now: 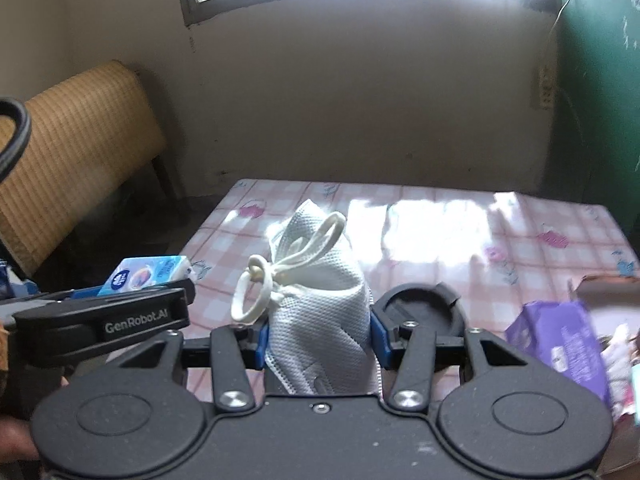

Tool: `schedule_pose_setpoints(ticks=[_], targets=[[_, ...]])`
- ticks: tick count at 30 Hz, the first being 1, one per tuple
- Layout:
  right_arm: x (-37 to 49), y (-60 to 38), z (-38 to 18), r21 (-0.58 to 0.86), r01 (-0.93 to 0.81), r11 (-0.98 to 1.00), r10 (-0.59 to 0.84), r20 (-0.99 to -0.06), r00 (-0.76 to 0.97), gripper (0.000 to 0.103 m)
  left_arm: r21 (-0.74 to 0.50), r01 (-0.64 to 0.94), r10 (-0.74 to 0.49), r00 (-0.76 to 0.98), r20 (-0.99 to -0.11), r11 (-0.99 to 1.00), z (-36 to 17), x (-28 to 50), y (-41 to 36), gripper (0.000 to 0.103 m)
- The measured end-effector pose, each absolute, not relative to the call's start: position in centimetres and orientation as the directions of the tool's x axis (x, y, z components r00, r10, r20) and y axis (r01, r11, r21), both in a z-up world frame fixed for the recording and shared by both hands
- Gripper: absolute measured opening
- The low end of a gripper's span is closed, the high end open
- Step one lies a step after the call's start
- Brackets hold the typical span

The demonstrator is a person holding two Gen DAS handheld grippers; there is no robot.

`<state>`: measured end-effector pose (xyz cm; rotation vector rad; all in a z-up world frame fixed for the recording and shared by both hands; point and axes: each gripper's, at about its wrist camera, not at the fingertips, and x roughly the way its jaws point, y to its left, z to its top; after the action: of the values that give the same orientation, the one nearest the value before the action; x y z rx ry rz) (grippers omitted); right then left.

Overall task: Organize soft objects
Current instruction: 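Lift the tissue pack and white mask and carry both toward the white box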

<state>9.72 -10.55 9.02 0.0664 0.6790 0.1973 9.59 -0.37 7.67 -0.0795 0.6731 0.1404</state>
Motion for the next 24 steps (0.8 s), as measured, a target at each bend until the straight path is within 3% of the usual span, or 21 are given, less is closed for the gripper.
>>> schedule_pose_setpoints(ticks=[24], targets=[[11.0, -14.5, 11.2, 0.042, -0.06, 0.997, 0.073, -0.617, 0.784, 0.058, -0.036, -0.078, 0.037, 0.769, -0.638, 0.996, 8.3, 11.4, -5.4, 0.076]])
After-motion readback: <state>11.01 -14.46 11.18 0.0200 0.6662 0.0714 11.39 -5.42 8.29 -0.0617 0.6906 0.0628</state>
